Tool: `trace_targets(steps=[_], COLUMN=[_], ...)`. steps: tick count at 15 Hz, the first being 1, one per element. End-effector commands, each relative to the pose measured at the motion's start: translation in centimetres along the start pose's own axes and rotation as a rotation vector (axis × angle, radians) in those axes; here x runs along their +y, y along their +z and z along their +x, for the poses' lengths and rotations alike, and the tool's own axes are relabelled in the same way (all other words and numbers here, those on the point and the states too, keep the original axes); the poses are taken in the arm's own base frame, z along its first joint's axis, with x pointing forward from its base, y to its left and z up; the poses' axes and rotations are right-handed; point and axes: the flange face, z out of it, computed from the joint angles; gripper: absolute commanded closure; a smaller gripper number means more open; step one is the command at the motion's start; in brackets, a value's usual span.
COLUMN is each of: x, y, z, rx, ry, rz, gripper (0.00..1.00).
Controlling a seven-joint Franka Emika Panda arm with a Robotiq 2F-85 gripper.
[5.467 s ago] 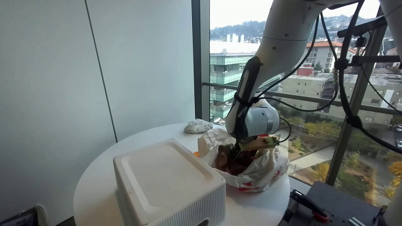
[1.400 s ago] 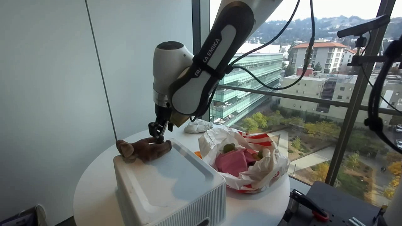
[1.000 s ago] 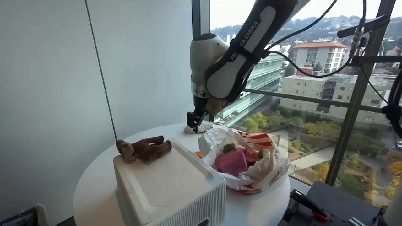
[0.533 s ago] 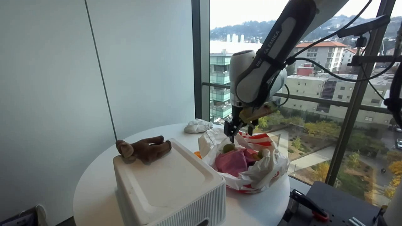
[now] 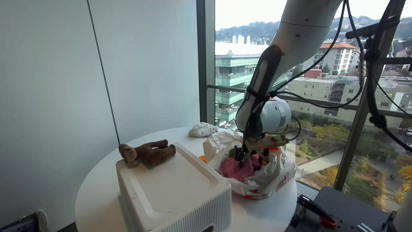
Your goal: Remove everything from the plastic bag and put it on the white box
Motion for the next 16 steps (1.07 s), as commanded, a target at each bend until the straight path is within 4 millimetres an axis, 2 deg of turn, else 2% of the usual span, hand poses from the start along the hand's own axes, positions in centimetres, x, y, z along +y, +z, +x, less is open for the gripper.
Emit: trace_targets(steps=[1,4,10,12,14,16], x=[-0.1,-0.4,0.2,0.2,0.1,0.0], y=[3.6,3.2,-0.2,-1.8,-4.1,-7.3], z=[1.7,2.1,2.4,2.2,2.0,1.6], rx=[-0.012,-0.002,0.024,-0.005,-0.028,-0.069], ry=[0.008,-0.023,-0.008,-0.002,-0.001,-0.006], rz=[0.024,0.02,0.019,0.023,0.026,0.031], gripper=[0.26,0.51,0.95,1.0,0.97,0.97])
